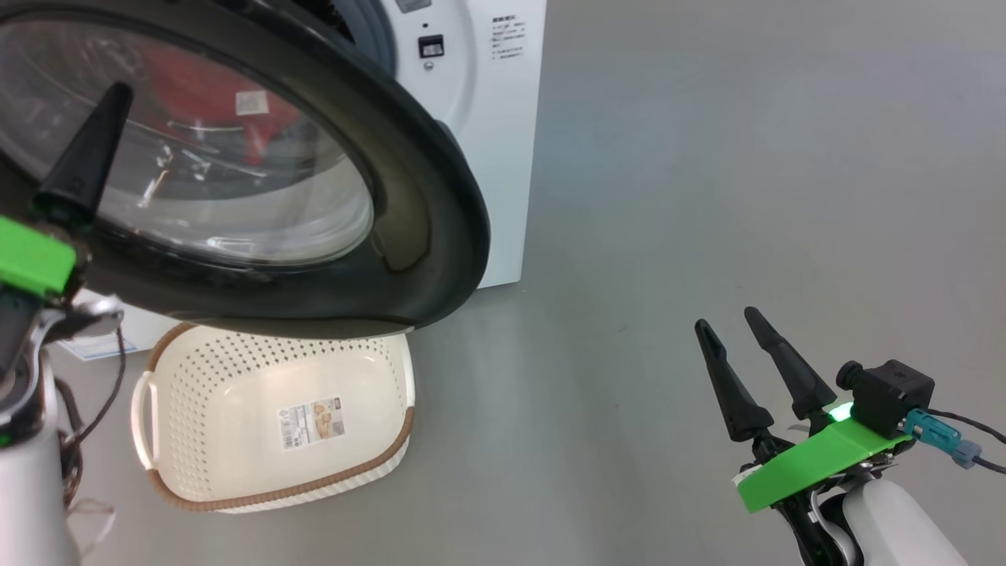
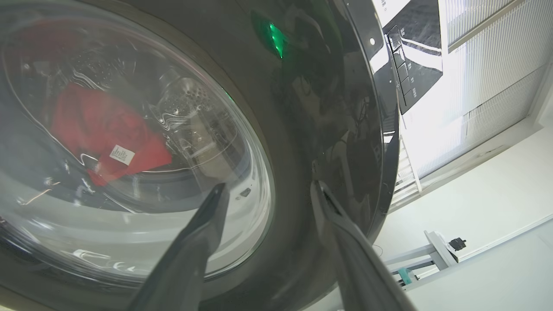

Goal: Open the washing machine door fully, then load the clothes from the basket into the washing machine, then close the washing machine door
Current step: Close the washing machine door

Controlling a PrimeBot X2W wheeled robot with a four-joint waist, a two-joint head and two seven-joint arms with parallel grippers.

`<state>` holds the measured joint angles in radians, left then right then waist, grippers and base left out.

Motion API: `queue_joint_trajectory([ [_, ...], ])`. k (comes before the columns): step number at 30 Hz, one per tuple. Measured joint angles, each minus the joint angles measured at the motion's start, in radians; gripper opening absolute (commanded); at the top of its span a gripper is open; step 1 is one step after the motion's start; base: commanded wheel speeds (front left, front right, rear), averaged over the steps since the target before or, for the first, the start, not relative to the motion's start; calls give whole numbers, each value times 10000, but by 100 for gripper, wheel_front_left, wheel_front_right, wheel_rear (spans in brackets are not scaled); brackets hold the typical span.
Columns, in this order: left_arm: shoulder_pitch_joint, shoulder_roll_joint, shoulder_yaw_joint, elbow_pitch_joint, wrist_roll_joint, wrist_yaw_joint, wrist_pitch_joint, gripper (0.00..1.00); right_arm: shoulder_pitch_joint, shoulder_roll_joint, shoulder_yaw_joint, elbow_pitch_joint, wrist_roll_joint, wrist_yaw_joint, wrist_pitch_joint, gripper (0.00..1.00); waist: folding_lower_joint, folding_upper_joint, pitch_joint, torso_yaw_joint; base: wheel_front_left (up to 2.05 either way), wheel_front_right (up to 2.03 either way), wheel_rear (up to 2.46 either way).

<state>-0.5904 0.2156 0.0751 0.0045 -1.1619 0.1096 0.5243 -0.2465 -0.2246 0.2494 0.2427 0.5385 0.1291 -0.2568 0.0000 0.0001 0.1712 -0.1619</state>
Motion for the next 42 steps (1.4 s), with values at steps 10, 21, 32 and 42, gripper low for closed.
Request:
queue_joint_trajectory([
  [10,1206,330,69,-681,807,-750,-1091,100,0,-17,-58,-33,0,0,0,100,0,0,26,259,0,0,0],
  [21,3240,368,142,-1365,2857,-1735,-3526,100,1,-159,-79,-61,0,0,0,100,0,-1,-57,413,0,0,0],
  [32,5589,94,-67,-1208,4621,-2023,-6165,100,3,-288,-36,-56,0,0,0,100,0,-1,-287,385,0,0,0],
  [42,6337,-77,-186,-593,6101,-1987,-7513,100,9,-376,-36,-46,0,0,0,100,0,-1,-472,538,0,0,0],
])
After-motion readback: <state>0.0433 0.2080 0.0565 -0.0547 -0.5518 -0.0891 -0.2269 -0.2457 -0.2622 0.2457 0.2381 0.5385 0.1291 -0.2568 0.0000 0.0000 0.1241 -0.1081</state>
